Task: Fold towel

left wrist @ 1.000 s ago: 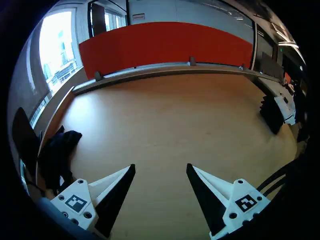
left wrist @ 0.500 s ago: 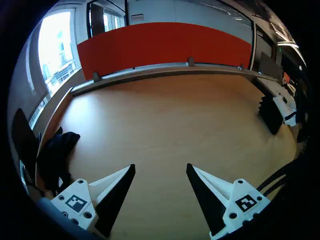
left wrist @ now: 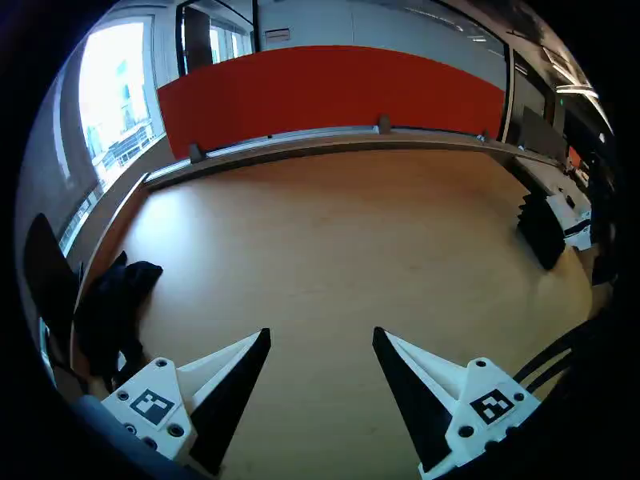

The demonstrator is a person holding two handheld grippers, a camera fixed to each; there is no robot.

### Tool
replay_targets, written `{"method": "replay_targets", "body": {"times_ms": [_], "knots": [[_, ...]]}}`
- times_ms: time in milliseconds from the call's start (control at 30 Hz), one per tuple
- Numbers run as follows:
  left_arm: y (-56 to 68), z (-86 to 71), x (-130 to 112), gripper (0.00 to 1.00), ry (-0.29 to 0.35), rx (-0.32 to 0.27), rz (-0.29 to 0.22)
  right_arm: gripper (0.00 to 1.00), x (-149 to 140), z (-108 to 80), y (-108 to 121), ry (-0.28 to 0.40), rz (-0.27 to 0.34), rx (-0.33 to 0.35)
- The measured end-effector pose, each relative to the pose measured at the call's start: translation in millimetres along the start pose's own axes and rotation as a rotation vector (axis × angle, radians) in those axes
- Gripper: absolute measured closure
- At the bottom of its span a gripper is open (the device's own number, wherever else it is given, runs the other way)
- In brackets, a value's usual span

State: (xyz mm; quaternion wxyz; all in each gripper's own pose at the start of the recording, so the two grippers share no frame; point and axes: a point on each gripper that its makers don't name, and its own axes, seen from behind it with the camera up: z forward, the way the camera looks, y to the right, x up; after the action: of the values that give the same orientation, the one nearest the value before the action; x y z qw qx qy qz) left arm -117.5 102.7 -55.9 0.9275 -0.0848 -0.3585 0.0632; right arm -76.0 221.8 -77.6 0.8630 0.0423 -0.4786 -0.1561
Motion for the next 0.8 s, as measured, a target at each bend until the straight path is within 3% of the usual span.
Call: {"method": "replay_targets", "body": {"times_ms": [500, 800], "knots": [[-10.5, -6.0, -5.7, 0.05, -0.001, 0.017, -0.013, 0.39, 30.4, 16.1, -62.2, 0.042, -0.024, 0.103], [-16.3, -9.6, -9.3, 0.05, -0.003, 0.025, -0.018, 0.39, 33.1, 24.8, -77.1, 0.036, -0.058, 0.113]]}}
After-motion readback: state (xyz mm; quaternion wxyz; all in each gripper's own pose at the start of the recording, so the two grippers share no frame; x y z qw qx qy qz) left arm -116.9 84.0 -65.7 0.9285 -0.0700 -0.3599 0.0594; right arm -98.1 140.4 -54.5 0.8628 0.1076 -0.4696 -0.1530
